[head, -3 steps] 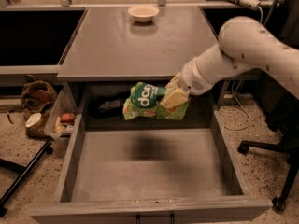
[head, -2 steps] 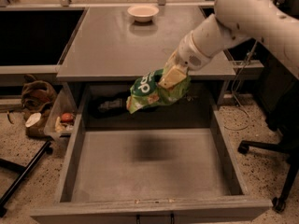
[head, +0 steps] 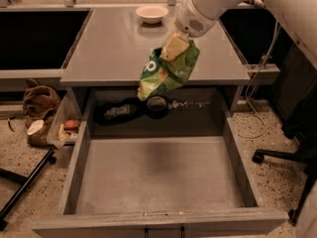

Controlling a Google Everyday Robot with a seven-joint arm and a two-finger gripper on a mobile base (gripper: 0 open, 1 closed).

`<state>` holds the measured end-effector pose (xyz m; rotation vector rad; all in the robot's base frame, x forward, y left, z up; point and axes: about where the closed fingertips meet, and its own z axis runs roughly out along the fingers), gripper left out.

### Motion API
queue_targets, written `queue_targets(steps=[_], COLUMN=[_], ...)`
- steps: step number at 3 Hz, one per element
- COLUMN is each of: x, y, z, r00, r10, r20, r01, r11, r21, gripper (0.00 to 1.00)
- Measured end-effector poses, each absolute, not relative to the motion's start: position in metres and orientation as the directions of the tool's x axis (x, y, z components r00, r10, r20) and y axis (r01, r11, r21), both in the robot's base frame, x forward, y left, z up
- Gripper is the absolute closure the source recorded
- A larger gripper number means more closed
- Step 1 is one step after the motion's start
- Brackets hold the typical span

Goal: Pick green rice chip bag from top drawer and place on counter

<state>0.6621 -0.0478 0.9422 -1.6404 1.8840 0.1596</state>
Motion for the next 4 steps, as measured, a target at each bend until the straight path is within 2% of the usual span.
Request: queue_targets(steps=[2, 3, 4], x=[0.693, 0.706, 0.722], y=[-0.053, -0.055, -0.065], z=[1.005, 0.993, 0.943], r00=[-0.032, -0.044, -0.091], r10=[-0.865, -0.847, -0.823], r20=[-0.501, -0.530, -0.560], r01=[-0.877, -0.872, -0.860], r11=[0.265, 0.291, 0.349], r21=[-0.402, -0.393, -0.373], gripper=[1.00, 1.00, 1.00])
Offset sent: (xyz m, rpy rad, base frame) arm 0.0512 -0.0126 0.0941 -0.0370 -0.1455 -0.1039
